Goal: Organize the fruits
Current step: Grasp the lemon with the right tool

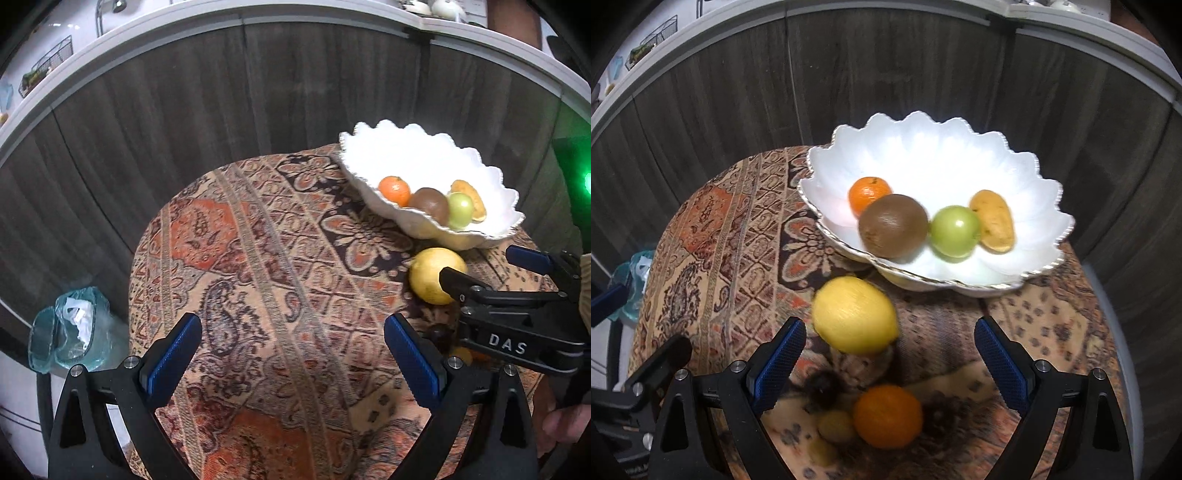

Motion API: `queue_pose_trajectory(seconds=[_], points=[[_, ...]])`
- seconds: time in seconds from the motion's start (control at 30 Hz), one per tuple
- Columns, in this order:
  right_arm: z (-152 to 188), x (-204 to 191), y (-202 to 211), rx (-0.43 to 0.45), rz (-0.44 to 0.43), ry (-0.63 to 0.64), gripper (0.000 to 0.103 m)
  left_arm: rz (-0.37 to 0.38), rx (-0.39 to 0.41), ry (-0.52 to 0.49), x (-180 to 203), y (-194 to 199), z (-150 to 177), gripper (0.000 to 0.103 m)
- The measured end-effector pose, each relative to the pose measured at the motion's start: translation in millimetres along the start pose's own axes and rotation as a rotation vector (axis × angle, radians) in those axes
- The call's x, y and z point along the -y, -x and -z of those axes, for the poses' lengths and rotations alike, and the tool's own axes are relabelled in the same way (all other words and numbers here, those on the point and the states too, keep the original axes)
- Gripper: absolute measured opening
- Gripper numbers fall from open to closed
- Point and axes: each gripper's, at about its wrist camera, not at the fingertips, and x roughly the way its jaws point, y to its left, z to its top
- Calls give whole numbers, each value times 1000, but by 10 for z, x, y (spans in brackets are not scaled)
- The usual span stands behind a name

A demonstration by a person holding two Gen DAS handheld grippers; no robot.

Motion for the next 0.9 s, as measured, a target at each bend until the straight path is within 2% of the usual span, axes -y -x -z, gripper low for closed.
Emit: queue_pose_trajectory(seconds=[0.4, 0.47, 0.53, 0.73, 0.9], points=[[-44, -196, -506, -101, 7, 8, 91, -15, -35, 32, -142, -214, 60, 100], [-38, -203, -552, -117, 0, 7, 76, -15, -36, 32, -143, -221, 60, 100], [-23, -206, -611, -137, -13, 9, 67, -15, -35, 29, -138, -223, 61, 100], [25, -176, -568, -116, -27, 8, 65, -11, -27, 20, -100, -187, 45, 100], [60, -28, -293, -75, -29, -4, 64, 10, -16, 4, -6, -121, 26, 99]])
